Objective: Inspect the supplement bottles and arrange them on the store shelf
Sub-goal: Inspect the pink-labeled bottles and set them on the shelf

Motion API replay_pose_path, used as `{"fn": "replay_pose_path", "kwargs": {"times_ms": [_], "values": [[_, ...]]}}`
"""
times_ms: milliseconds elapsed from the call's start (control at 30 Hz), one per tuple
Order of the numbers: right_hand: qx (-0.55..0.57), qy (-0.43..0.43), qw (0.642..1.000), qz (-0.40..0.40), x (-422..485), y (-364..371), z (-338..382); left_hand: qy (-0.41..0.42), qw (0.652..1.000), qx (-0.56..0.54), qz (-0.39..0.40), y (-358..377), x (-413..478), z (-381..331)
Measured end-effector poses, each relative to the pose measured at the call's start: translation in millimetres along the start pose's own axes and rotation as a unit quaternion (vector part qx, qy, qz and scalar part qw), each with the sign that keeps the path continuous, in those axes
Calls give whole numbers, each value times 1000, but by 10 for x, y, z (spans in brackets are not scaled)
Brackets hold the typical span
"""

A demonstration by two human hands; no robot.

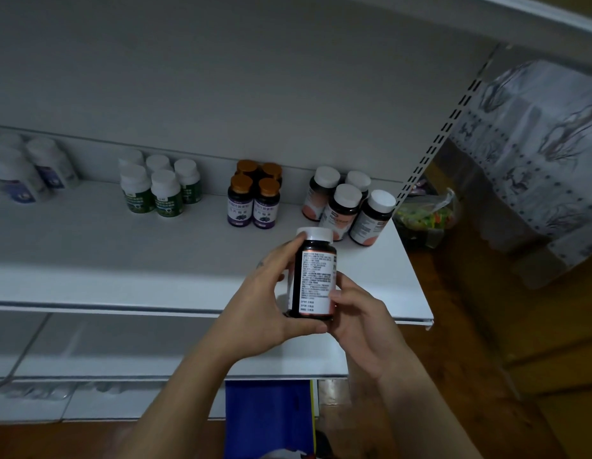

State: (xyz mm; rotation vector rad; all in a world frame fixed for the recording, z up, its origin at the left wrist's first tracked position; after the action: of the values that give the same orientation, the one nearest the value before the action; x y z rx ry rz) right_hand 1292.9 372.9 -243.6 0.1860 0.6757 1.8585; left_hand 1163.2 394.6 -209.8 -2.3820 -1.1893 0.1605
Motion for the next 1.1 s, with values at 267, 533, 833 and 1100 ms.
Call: {"fn": "replay_pose_path", "kwargs": {"times_ms": [267,533,833,1100], "values": [[3,0,1000,19,59,17,-29,-2,1000,-5,10,-27,-4,47],[-45,-4,999,-11,92,22,-26,-21,999,2,48,-32,-11,88],[-83,-23,996,-22,134,51,81,-30,998,-54,-17,-189,-58,80],[-83,-20,996,-11,158,92,77,-38,992,-119,-28,-231,-96,134]]}}
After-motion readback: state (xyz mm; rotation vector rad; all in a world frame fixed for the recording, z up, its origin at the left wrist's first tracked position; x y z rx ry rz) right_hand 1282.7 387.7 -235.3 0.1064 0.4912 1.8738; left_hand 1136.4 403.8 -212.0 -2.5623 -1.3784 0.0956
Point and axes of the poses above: each hand's wrist, its own x-axis towards the middle knuckle, its own y-axis out of the palm, z = x × y, the point moved 8 cm from there along x, towards the middle knuckle, and after that the axes turned 15 degrees about z, right-handed, at the moved point
